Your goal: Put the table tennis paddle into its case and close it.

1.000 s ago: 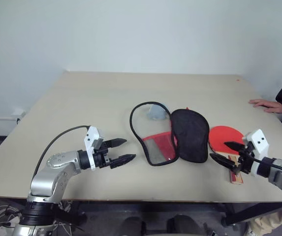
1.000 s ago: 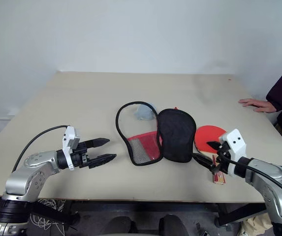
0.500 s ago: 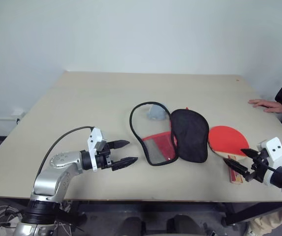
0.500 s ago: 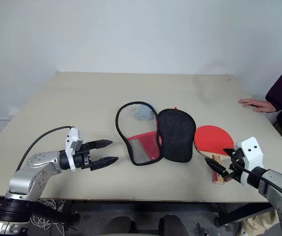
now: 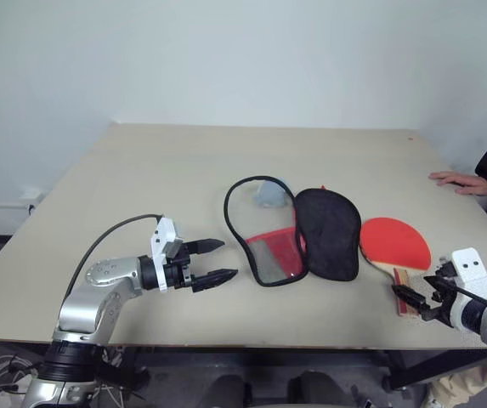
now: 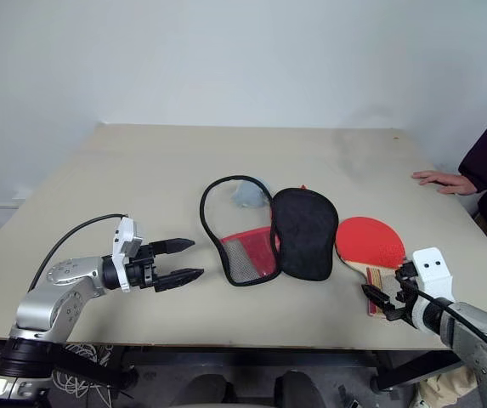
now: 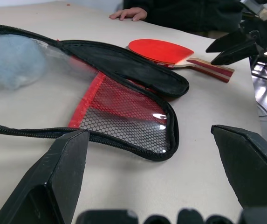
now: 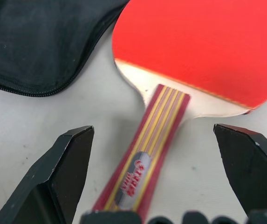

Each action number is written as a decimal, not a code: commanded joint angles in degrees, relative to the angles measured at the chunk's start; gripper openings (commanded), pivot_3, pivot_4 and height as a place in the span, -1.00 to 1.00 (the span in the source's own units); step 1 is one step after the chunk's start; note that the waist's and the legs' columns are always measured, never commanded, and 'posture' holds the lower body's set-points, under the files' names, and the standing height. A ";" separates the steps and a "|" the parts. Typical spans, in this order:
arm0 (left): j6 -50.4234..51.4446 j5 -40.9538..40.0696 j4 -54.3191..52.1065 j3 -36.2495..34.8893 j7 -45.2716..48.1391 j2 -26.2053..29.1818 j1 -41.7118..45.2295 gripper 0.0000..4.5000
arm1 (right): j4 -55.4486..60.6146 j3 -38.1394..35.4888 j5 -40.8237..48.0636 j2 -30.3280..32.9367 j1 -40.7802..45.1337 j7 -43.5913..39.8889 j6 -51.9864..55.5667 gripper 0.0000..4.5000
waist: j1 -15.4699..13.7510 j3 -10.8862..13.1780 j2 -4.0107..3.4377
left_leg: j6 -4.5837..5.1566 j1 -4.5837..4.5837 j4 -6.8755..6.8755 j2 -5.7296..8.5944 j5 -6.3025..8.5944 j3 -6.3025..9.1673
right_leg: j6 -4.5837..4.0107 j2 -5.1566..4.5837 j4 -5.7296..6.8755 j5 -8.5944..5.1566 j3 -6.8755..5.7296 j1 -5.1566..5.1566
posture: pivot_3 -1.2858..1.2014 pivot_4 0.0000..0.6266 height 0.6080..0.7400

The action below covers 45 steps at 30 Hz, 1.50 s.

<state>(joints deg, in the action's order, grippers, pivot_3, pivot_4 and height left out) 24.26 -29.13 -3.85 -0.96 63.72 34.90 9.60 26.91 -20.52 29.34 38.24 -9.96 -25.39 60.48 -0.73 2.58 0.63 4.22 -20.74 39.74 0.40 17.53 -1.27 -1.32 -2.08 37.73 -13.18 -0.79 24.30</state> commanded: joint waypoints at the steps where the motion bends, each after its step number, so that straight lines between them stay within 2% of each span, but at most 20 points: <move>1: -0.53 -0.29 -1.58 -0.67 -0.62 -0.02 0.55 1.00 | 2.03 1.07 0.37 -1.05 2.78 2.34 2.71 0.98 | 0.00 0.00 0.00 | 0.00 0.00 0.00 0.00 0.00 0.00 | 0.00 0.00 0.00 0.00 0.00 0.00 | 0.03 -1.00 0.84; 7: -0.27 -0.73 -2.99 -1.07 -1.74 -0.15 -0.64 1.00 | 0.40 4.14 -1.87 -4.59 6.90 7.97 7.84 0.98 | 0.03 -0.02 0.03 | 0.00 0.00 0.00 0.00 0.00 0.00 | 0.01 0.02 0.00 0.01 0.02 0.02 | 0.03 -1.00 0.84; 13: -0.09 -1.11 -4.23 -1.47 -2.66 -0.05 -1.76 1.00 | -2.28 4.67 -4.68 -6.75 9.43 11.97 8.64 0.98 | 0.02 -0.03 0.08 | 0.00 0.02 0.02 -0.02 0.00 -0.01 | 0.02 0.01 0.00 0.01 0.03 -0.01 | 0.03 -1.00 0.84; 22: 0.03 -1.68 -5.22 -2.52 -3.55 0.49 -3.07 1.00 | -1.16 2.15 -5.94 -5.85 9.04 12.86 12.35 0.98 | 0.02 -0.02 0.08 | 0.01 -0.02 0.05 -0.01 0.00 0.00 | 0.04 0.01 -0.02 0.02 0.02 -0.01 | 0.03 -1.00 0.84; 33: 0.06 -1.56 -4.04 -2.06 -3.22 0.45 -1.67 1.00 | 2.20 4.07 -7.75 -11.80 8.83 15.50 15.29 0.98 | 0.33 -0.02 0.06 | 0.01 -0.01 0.04 -0.05 0.00 0.00 | 0.04 0.06 -0.02 0.03 0.02 0.00 | 0.03 -1.00 0.84; 36: -0.14 -1.41 -3.96 -2.01 -3.13 0.45 -1.61 1.00 | 0.82 4.28 -8.73 -12.87 9.86 16.25 14.61 0.80 | 0.84 -0.03 0.08 | 0.00 0.03 0.04 -0.05 0.00 0.00 | 0.04 0.07 -0.01 0.03 0.02 -0.02 | 0.03 -1.00 0.84; 45: -0.26 -1.38 -4.57 -2.23 -3.59 0.21 -2.36 1.00 | -1.14 3.96 -9.57 -12.08 12.30 15.44 14.08 -0.26 | 0.85 -0.02 0.08 | 0.11 0.05 0.10 -0.06 -0.07 -0.08 | 0.04 0.00 -0.06 0.03 0.04 -0.06 | 0.03 -1.00 0.84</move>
<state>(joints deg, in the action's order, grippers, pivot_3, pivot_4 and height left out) 24.58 -30.06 -7.18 -2.20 60.30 34.90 6.97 26.32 -15.98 20.73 25.25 1.45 -10.25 75.04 0.13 2.57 0.71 4.33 -20.69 39.84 0.34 17.46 -1.36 -1.28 -2.09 37.65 -13.16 -0.75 24.24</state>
